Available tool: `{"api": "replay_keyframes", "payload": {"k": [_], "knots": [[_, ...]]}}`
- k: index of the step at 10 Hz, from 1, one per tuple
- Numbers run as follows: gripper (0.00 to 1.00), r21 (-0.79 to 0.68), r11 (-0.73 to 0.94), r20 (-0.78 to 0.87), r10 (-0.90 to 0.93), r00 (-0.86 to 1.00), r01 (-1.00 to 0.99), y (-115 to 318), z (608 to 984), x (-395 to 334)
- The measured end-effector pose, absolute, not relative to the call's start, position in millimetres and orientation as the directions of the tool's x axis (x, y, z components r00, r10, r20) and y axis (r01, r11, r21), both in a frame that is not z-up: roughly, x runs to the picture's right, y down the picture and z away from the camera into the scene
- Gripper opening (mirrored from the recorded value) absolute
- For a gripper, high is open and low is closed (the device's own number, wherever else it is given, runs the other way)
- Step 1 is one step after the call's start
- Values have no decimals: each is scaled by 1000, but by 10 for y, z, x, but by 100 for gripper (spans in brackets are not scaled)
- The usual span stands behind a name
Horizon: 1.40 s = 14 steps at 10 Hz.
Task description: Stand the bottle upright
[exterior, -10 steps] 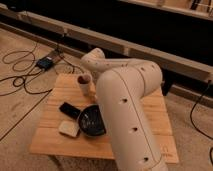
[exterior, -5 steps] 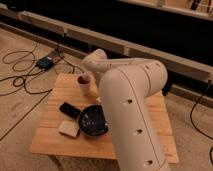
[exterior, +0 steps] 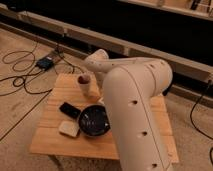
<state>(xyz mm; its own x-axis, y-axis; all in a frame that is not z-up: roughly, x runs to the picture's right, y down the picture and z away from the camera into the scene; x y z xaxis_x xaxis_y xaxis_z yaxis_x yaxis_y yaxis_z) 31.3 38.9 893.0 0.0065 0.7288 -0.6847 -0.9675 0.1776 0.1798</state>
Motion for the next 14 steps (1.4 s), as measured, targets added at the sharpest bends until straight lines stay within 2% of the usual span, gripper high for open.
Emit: {"api": "replay_keyframes", "payload": {"k": [7,14], "knots": [[65,135,161,-681,732,27,-978,426,8841,95],[65,166,249,-744,667,45,-954,755,8941,192]]}}
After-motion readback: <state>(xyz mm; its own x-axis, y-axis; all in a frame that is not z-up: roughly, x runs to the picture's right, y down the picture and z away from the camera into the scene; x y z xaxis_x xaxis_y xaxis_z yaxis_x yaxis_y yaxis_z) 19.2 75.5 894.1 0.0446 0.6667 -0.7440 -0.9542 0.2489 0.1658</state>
